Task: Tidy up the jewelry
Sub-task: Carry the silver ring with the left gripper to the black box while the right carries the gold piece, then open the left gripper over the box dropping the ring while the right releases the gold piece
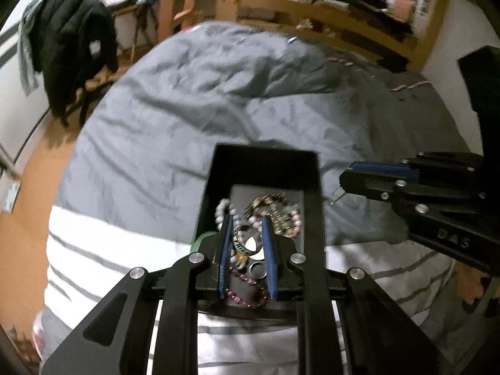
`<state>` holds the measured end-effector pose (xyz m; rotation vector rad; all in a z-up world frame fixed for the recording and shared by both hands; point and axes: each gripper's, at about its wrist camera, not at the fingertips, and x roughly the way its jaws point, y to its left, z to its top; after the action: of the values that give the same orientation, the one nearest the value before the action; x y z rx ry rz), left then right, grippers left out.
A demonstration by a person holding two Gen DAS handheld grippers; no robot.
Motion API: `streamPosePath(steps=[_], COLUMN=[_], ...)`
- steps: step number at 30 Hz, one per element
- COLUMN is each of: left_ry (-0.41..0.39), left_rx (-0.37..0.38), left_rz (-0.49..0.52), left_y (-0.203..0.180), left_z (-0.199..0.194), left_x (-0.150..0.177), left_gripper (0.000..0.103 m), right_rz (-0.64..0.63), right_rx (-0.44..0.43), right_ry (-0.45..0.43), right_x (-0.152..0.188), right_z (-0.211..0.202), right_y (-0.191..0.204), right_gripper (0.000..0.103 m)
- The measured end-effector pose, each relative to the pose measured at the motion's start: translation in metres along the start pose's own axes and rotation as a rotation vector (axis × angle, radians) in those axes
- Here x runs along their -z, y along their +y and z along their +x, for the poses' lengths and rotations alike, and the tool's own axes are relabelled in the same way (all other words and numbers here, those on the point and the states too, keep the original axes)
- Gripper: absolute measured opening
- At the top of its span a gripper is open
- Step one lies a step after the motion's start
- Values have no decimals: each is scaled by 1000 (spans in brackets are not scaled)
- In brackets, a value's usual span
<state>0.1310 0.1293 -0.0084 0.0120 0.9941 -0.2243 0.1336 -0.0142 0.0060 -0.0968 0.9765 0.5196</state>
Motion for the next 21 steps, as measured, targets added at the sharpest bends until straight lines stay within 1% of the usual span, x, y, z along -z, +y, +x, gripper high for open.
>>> streamPosePath(steps=[3, 11, 18, 21], left_ry=[17, 68, 91, 83], left_rx=[-4, -28, -50, -56], left_rz=[-23, -23, -50, -50], left_y=[5, 5, 11, 10], left_z=[4, 21, 32, 33], left_x=[1, 3, 1, 0], left_gripper=[18, 18, 19, 19], right_rz=[-11, -30, -33, -29], right_rx=[-17, -57, -84, -100], right_ry=[4, 28, 47, 57], right_x=[-3, -10, -14, -13], right_z=[11, 38, 56, 61], right_y=[8, 17, 15, 14], right_gripper=[15, 15, 15, 15])
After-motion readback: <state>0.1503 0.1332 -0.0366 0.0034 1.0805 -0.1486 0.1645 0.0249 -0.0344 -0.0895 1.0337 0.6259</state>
